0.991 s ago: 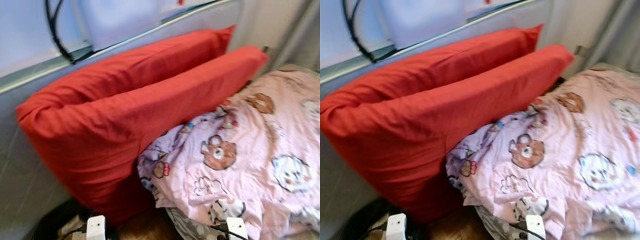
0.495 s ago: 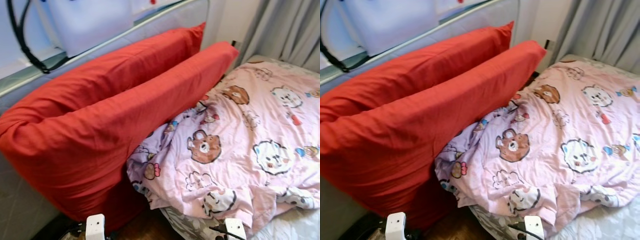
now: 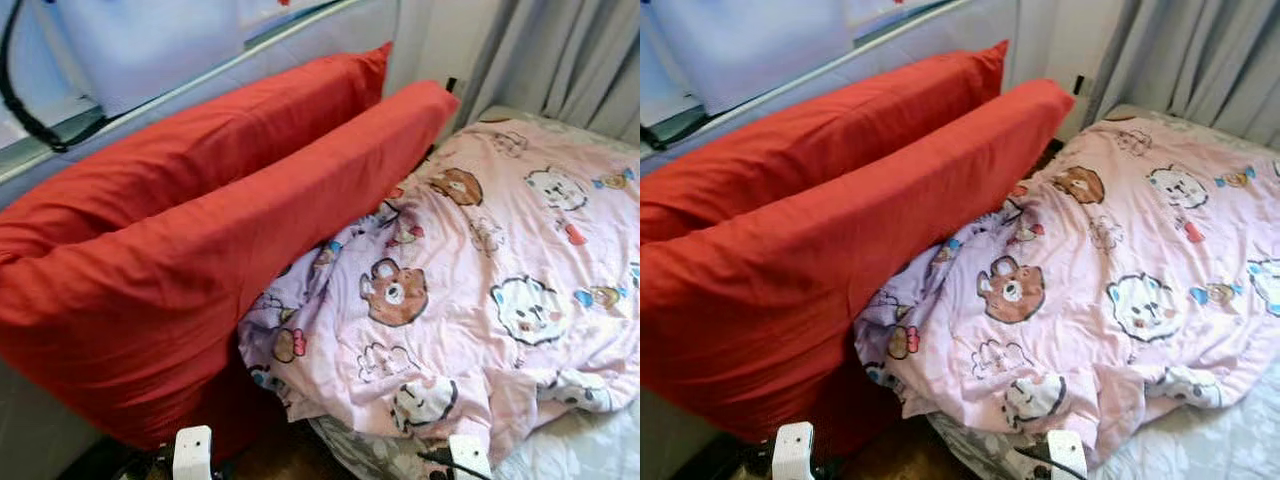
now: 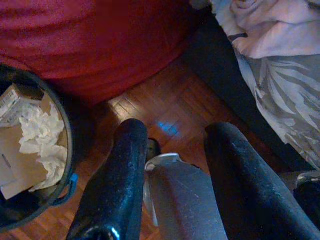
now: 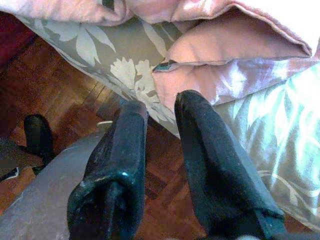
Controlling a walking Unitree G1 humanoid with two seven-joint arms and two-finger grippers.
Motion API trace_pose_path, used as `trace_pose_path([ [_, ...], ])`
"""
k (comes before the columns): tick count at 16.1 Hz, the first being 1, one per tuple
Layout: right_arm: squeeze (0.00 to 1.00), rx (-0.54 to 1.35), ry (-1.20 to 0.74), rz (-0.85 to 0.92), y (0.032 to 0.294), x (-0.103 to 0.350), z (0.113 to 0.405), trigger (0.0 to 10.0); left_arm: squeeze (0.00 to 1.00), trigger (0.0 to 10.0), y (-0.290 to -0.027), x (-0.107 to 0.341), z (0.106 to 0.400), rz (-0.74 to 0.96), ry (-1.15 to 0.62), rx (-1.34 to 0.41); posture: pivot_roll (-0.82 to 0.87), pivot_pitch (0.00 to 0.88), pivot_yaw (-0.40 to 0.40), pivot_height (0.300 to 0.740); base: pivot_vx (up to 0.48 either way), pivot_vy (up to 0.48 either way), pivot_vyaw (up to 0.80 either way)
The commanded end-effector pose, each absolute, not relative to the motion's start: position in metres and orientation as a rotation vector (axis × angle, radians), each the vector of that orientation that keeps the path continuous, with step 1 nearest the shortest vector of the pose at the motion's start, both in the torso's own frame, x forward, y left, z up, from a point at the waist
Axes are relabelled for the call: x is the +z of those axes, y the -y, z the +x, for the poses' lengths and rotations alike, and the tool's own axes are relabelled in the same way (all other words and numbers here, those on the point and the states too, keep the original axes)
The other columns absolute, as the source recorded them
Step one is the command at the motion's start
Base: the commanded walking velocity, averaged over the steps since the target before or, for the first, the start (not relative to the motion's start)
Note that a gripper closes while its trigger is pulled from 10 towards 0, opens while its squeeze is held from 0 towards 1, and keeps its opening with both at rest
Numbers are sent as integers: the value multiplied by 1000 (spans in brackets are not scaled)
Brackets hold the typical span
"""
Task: Clean up the room
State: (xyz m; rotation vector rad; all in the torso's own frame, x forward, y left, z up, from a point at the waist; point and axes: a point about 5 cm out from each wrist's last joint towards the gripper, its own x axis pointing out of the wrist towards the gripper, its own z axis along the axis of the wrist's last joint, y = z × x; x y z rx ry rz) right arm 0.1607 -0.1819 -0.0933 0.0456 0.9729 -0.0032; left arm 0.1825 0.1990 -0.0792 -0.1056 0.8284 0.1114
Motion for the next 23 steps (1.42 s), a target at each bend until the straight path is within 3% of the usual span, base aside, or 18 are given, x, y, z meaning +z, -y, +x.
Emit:
trace_pose_path([
  [1, 0, -3, -994, 42, 183, -95, 156, 10000, 0, 10000, -201, -81, 178, -116, -833, 137, 22, 93, 6, 740, 0, 0, -625],
  [23, 0, 1, -988, 48, 182, -95, 157, 10000, 0, 10000, -202, -77, 183, -96, -798, 137, 31, 100, 7, 740, 0, -74, -554],
])
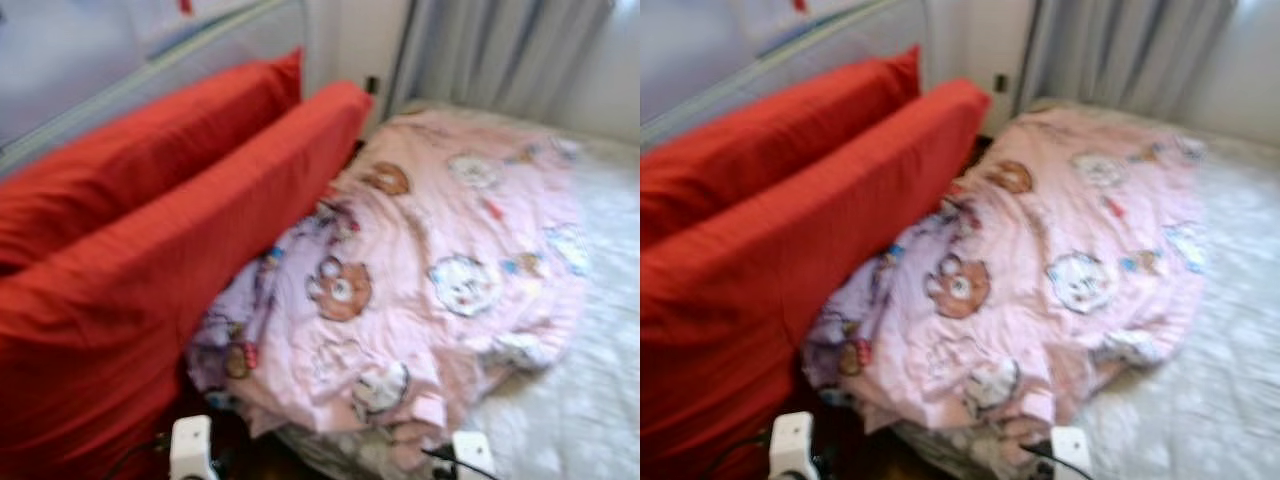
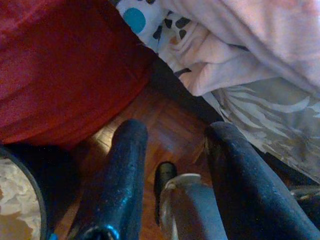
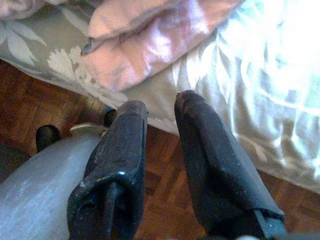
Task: Clean up the room
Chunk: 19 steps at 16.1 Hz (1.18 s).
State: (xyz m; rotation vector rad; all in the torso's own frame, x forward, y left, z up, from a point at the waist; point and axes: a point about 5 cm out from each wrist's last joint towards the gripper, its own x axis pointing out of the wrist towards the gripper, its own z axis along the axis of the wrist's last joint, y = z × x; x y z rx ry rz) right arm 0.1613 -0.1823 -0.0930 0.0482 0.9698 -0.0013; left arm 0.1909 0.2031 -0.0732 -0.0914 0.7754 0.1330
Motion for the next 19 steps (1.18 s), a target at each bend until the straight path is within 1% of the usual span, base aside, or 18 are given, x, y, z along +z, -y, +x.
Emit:
trace_pose_path([
  [1, 0, -2, -979, 53, 182, -95, 157, 10000, 0, 10000, -202, -77, 184, -97, -793, 138, 31, 100, 7, 740, 0, 0, 0],
  [5, 0, -1, -963, 54, 182, -94, 158, 10000, 0, 10000, -203, -76, 185, -96, -780, 142, 28, 97, 6, 740, 0, 0, 0],
  [7, 0, -1, -898, 47, 183, -90, 162, 10000, 0, 10000, -207, -64, 201, -121, -668, 165, 27, 97, 5, 740, 0, 0, 0],
  [8, 0, 0, -890, 38, 183, -90, 163, 10000, 0, 10000, -208, -62, 203, -124, -655, 166, 28, 97, 5, 740, 0, 0, 0],
  [10, 0, 0, -831, 45, 182, -87, 166, 10000, 0, 10000, -212, -52, 214, -125, -572, 152, 18, 92, 8, 740, 0, 0, 0],
  [13, 0, 10, -736, 61, 182, -81, 170, 10000, 0, 10000, -220, -25, 237, -130, -366, 140, 8, 69, 4, 740, 0, 0, 0],
  [14, 0, 10, -732, 57, 182, -81, 170, 10000, 0, 10000, -221, -22, 238, -131, -348, 138, 8, 69, 4, 740, 0, 0, 0],
  [16, 0, 1, -687, 57, 183, -78, 170, 10000, 0, 10000, -222, -10, 242, -130, -251, 131, 3, 57, 1, 740, 0, 0, 0],
  [19, 0, -31, -651, 46, 186, -76, 170, 10000, 0, 10000, -220, 2, 242, -116, -160, 117, -4, 42, -3, 740, 0, 0, 0],
])
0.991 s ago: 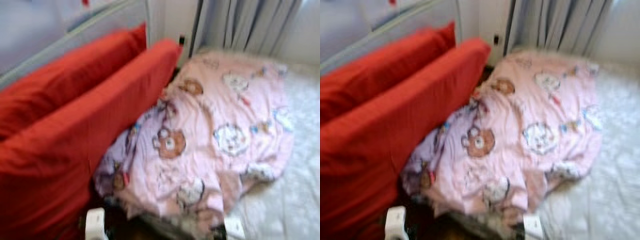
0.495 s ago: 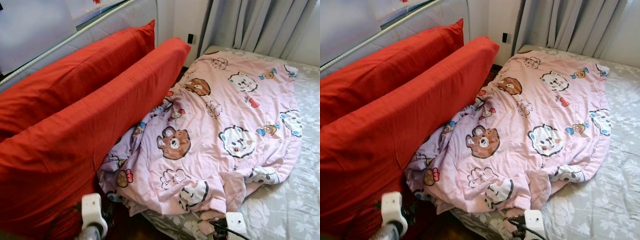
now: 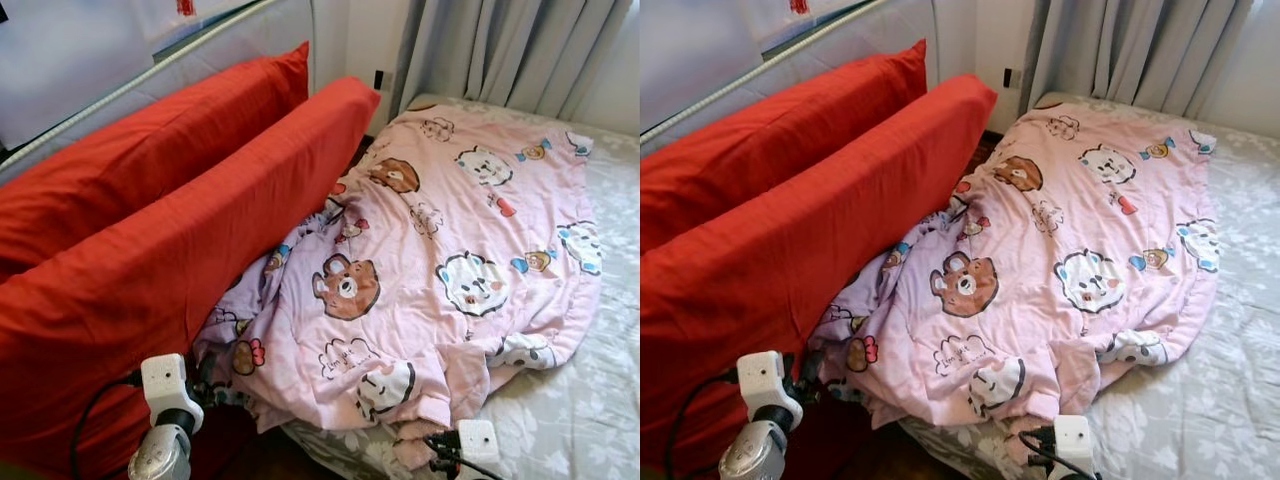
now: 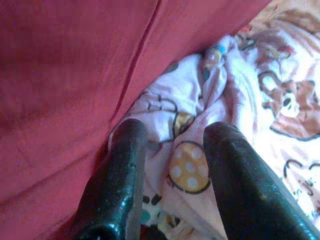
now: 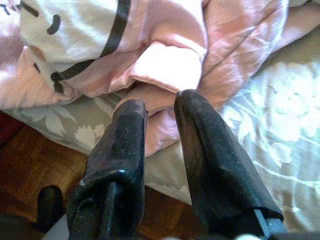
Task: Clean up the room
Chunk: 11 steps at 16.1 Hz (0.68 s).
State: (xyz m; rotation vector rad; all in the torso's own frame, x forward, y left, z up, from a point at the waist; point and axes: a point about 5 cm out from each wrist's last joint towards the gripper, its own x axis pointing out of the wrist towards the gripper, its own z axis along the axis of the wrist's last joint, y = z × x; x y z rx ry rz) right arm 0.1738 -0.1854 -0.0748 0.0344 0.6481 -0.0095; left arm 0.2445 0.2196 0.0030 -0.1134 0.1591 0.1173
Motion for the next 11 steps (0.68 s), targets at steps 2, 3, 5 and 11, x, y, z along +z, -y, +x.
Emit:
trace_pose_path([
  [2, 0, -47, -627, 60, 188, -75, 169, 10000, 0, 10000, -216, 11, 242, -107, -106, 98, -3, 25, -5, 740, 0, 0, 0],
  [3, 0, -50, -622, 58, 188, -75, 169, 10000, 0, 10000, -215, 14, 243, -107, -93, 89, -5, 21, -4, 740, 0, 0, 0],
  [5, 0, -45, -400, 27, 186, -43, 216, 10000, 0, 10000, -211, 20, 243, -103, -75, 70, -7, 10, -2, 740, 0, 0, 0],
  [11, 0, -36, -151, 41, 176, 3, 262, 10000, 0, 10000, -206, 29, 242, -97, -58, 52, 6, 0, 2, 740, 0, 0, 0],
])
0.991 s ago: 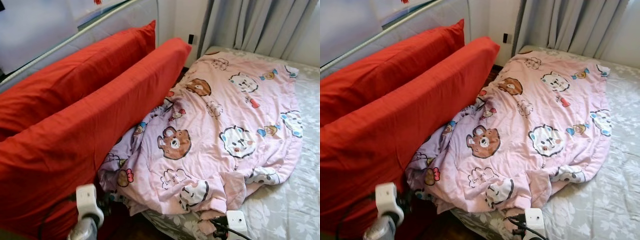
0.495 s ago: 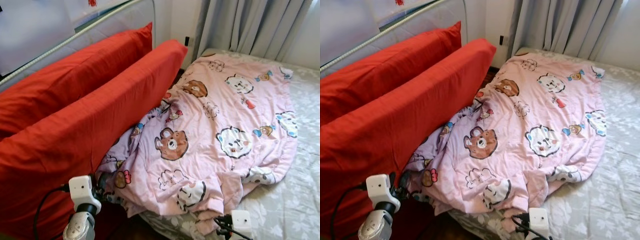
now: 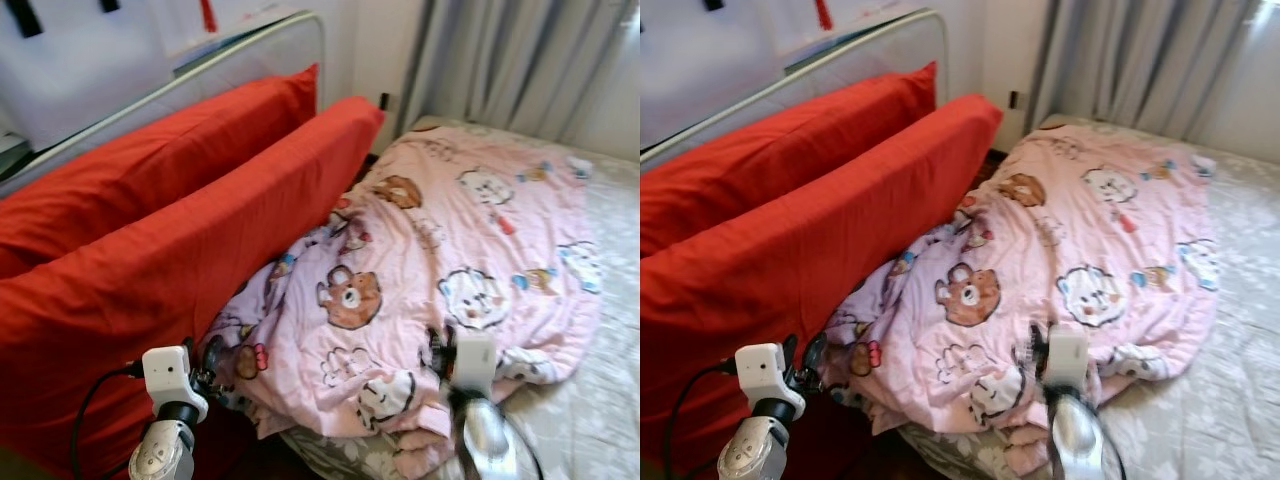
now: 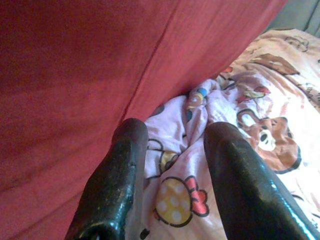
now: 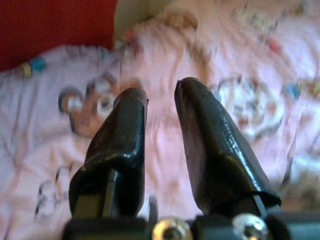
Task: Clean up the room
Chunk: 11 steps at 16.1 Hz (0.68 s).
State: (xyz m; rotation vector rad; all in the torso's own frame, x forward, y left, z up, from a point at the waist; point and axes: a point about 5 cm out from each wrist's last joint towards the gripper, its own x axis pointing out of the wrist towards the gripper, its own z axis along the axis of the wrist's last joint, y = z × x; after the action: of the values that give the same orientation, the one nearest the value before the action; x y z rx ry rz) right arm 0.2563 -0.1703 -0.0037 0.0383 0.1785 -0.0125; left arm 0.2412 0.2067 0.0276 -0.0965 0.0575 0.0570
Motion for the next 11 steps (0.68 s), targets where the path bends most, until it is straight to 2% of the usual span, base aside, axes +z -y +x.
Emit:
trace_pose_path([
  [1, 0, -39, -144, 43, 177, 4, 261, 10000, 0, 10000, -207, 31, 241, -95, -53, 54, 5, 0, 3, 740, 0, 0, 0],
  [4, 0, -27, -128, 41, 175, 3, 253, 10000, 0, 10000, -210, 38, 247, -92, -36, 59, 20, 0, 8, 740, 0, 0, 0],
  [11, 0, 4, -175, 37, 163, 1, 255, 10000, 0, 10000, -209, 45, 253, -84, -33, 44, 23, 35, 16, 740, 0, 0, 0],
])
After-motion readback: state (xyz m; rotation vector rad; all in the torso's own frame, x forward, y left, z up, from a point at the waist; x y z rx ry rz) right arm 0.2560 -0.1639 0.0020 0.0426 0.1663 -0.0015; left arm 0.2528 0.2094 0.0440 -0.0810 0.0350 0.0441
